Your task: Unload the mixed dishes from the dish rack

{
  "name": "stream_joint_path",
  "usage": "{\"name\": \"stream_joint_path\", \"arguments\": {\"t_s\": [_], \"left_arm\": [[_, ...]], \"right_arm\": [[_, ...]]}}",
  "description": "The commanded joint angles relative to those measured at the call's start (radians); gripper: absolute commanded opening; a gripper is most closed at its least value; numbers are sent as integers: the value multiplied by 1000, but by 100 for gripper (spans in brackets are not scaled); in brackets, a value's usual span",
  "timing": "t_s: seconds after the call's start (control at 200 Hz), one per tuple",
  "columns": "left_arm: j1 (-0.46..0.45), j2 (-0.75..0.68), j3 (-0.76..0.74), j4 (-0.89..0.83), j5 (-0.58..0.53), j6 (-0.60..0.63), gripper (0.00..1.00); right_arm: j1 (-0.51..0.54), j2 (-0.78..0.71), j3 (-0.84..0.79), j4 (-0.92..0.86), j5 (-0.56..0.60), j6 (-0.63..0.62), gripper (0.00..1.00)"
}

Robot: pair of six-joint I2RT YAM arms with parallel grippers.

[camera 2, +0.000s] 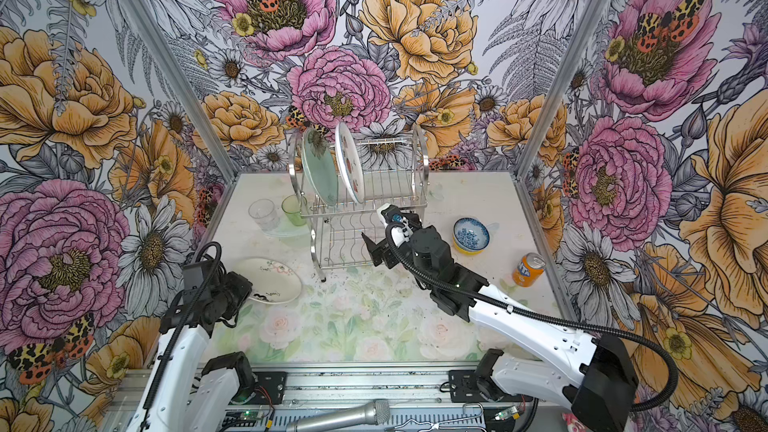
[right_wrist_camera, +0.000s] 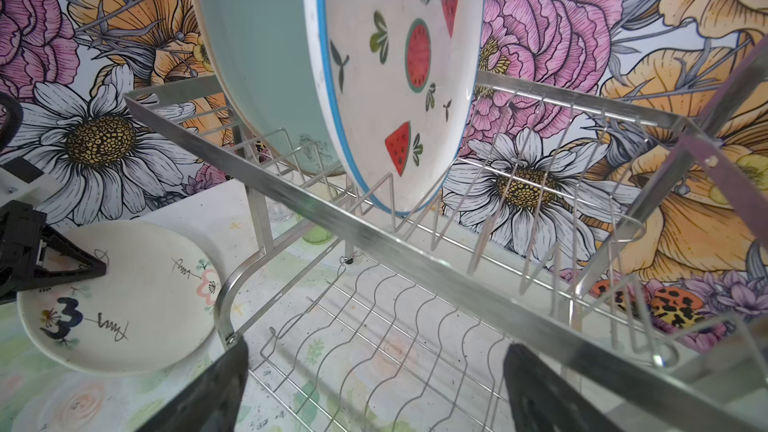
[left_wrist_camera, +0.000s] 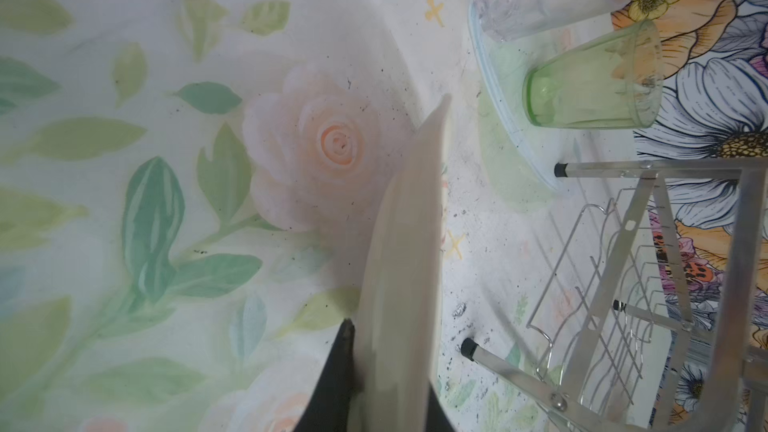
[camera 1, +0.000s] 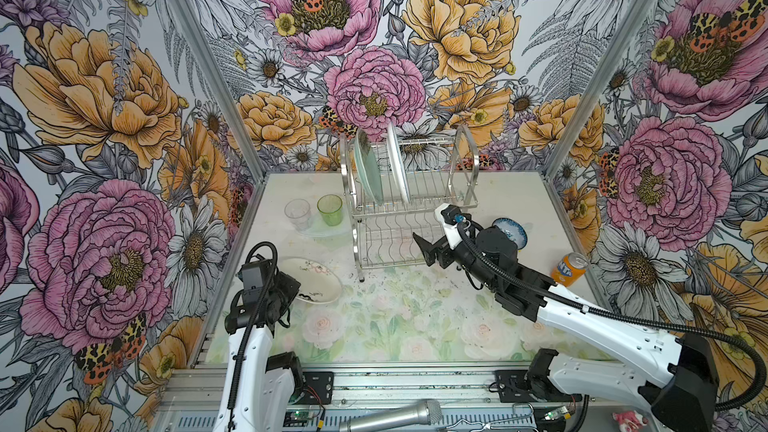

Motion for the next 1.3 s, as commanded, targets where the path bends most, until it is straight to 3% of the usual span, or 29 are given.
{"name": "stream_joint_path", "arguments": {"t_s": [0.0,0.28,0.34,0.726,0.871,0.921,1.106,1.181,1.296], "left_arm": [[10,22,-10,209,4,-8,0],[19,153,-59,353,8,-25,0],[20,185,-63,372,13,-29,12],[34,309,-91,422,-34,-30,23],[33,344,-78,419,-31,-43,44],[33,352,-69,408,-34,-34,46],[34,299,-50,329,-56,-3,46],[34,253,-65,315,-75,2,58],[36,201,-74,295,-80,31,66]], "right_arm": [[-3,-25,-5,39,-3,-6,100],[-3,-27,-5,34,-13,-3,100],[-3,-34,-4,30,-17,-3,99],[-4,-154,-43,-39,-61,48,100],[-4,-206,-77,-43,-48,59,99],[-3,-217,-83,-47,-45,59,99],[-5,-260,-103,-51,-36,64,99],[-5,-261,-108,-51,-30,61,100],[-5,-238,-113,-54,-6,59,99]]}}
